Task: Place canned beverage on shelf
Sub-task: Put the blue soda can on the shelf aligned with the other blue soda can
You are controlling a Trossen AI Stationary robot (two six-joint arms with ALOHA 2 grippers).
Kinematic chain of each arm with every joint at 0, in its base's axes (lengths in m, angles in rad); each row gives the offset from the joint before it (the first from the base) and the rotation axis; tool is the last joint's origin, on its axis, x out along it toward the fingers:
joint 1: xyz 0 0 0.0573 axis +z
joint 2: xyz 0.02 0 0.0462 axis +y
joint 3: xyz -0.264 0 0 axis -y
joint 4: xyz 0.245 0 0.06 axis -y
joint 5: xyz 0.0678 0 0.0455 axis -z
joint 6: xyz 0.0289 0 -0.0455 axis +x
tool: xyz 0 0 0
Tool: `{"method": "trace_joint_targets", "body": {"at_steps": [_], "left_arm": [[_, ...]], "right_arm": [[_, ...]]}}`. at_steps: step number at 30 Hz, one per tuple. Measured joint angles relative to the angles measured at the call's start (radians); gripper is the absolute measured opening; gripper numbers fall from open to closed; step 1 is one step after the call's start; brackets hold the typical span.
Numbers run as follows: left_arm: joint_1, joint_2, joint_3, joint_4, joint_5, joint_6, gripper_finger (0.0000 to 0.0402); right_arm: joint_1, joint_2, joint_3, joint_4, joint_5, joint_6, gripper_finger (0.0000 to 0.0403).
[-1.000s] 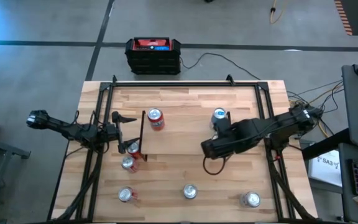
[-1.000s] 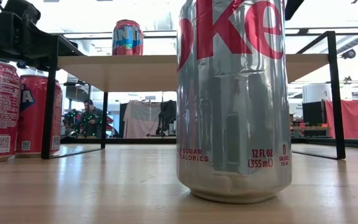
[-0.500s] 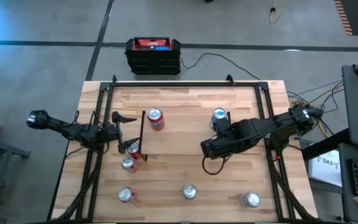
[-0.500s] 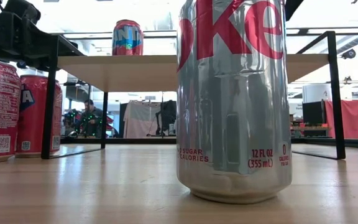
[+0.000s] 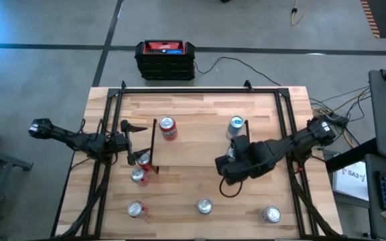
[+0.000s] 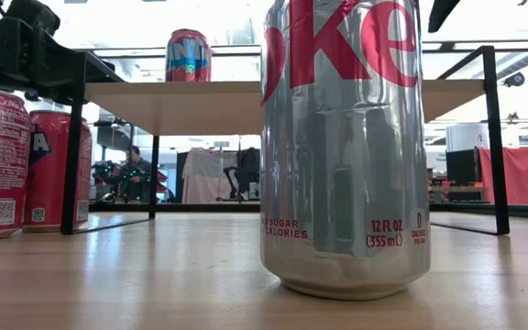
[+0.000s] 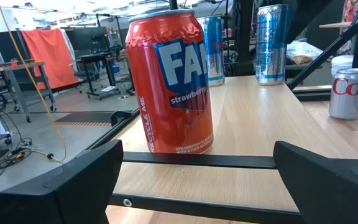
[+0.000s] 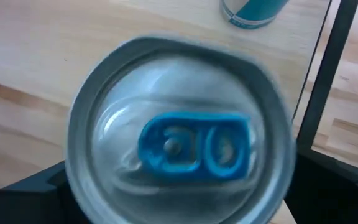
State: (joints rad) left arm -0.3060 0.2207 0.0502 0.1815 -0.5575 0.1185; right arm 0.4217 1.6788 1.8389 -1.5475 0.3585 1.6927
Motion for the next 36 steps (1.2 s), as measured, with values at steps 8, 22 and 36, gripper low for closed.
{"method": "trace_joint_targets", "body": {"at_steps": [8,22,36], "left_arm": [[0.000,0.000,0.000,0.000,0.000,0.000,0.0400],[0.000,0.002,0.000,-0.001,0.000,0.000,0.0400],[0.000,0.002,0.000,-0.004,0.000,0.000,0.0400]], "right_arm": [[0.056,0.059,-0.001,-0.023,0.124,0.101,0.0375],[0.092,0.117,-0.011,-0.024,0.241,0.175,0.0375],[0.130,0.119,-0.042,-0.023,0.273,0.239,0.0375]]}}
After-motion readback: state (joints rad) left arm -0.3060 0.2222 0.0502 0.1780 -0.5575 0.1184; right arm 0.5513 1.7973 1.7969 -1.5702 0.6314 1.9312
